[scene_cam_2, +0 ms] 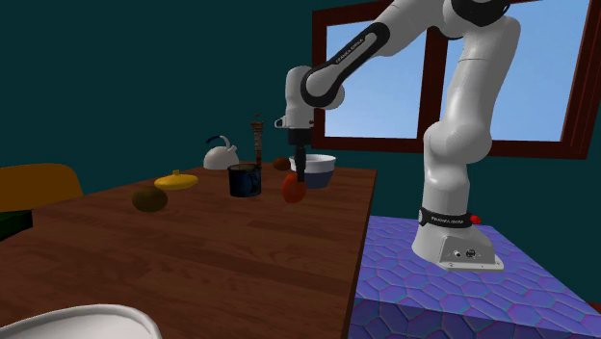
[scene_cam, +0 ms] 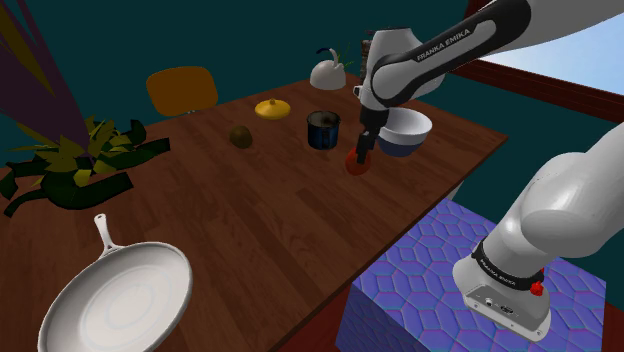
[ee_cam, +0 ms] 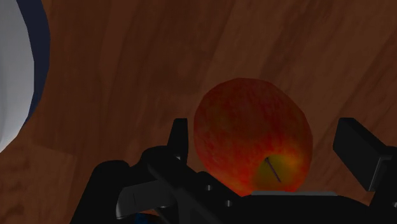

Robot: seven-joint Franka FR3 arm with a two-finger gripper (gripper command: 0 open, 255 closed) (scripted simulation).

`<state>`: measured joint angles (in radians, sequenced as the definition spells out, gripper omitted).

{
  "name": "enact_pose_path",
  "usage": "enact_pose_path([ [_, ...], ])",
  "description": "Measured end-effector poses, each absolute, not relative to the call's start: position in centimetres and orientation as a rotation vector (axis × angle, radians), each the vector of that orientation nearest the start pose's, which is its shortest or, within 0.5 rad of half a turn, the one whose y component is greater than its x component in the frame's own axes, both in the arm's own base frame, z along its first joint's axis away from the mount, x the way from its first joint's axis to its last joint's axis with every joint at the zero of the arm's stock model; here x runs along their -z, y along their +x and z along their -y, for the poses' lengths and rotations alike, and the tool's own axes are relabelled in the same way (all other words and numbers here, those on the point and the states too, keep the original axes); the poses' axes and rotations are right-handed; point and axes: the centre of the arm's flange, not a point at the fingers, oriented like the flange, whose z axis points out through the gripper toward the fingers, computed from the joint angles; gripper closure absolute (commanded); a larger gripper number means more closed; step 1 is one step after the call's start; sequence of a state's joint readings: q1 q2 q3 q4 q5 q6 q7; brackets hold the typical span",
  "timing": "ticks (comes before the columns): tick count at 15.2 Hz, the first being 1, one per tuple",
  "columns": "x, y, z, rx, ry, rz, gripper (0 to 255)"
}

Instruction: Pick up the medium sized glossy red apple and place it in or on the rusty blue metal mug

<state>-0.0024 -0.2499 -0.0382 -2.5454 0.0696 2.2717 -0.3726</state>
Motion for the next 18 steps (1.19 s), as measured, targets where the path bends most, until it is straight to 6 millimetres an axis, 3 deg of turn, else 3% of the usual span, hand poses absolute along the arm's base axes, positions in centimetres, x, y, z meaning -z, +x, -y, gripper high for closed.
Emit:
enact_pose_path([
  [2, -35.8, 42.9, 1.5, -0.017, -3.044, 0.441, 0],
  [3, -35.7, 42.9, 1.5, -0.017, -3.044, 0.441, 255],
  [13, -35.9, 43.0, 1.6, -0.013, -3.044, 0.441, 255],
  [18, -37.9, 42.9, 1.5, -0.016, -3.044, 0.441, 255],
])
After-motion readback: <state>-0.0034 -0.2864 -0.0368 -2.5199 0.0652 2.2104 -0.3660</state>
